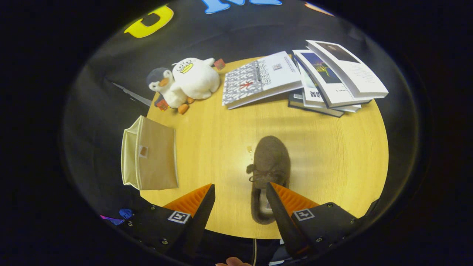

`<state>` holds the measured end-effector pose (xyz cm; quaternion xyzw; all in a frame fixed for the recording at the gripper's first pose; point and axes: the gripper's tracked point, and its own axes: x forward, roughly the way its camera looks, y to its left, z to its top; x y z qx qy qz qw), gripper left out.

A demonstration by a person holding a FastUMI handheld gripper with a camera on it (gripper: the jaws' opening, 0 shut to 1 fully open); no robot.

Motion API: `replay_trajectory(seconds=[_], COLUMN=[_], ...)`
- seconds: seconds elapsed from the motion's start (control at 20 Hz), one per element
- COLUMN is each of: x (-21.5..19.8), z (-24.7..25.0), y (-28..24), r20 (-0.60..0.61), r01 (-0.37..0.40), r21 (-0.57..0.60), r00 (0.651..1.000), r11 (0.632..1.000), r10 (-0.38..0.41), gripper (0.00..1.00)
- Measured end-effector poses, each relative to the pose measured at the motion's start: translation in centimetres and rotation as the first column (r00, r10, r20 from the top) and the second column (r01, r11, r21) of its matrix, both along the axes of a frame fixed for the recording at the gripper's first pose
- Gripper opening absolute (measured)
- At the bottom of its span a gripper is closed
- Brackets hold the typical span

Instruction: Open the storage box then place both shoes into the box .Put the left shoe in first, then the right shoe, with the right side of both shoes facing outward in a uniform manner.

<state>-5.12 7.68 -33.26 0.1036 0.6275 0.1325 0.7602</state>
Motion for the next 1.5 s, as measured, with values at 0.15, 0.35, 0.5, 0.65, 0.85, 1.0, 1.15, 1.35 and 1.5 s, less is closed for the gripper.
replay_trajectory(seconds=[0.15,0.35,0.5,0.65,0.85,1.0,1.15,1.35,1.5], x=[-1.3,-1.9,-1.8,-1.6,-0.7,-0.8,-1.1,-1.4,-1.5], z=[-2.2,-4.5,-6.3,-8.1,-10.4,-11.3,-11.5,-10.5,-8.2], y=[-2.3,-4.3,-4.9,-5.0,-5.1,-3.8,-4.9,-5.2,-4.5], r20=[-0.051,-0.093,-0.122,-0.147,-0.141,-0.169,-0.177,-0.178,-0.171], r01=[0.008,0.005,-0.019,-0.047,-0.092,-0.086,-0.065,-0.035,-0.018], r21=[-0.05,-0.102,-0.134,-0.163,-0.221,-0.164,-0.193,-0.181,-0.136], r00=[0.999,0.996,0.993,0.989,0.988,0.984,0.984,0.984,0.985], r11=[0.999,0.995,0.991,0.986,0.971,0.983,0.979,0.983,0.991], r10=[-0.011,-0.014,0.003,0.023,0.062,0.057,0.03,0.002,-0.005], gripper=[0.86,0.86,0.86,0.86,0.86,0.74,0.02,0.02,0.02])
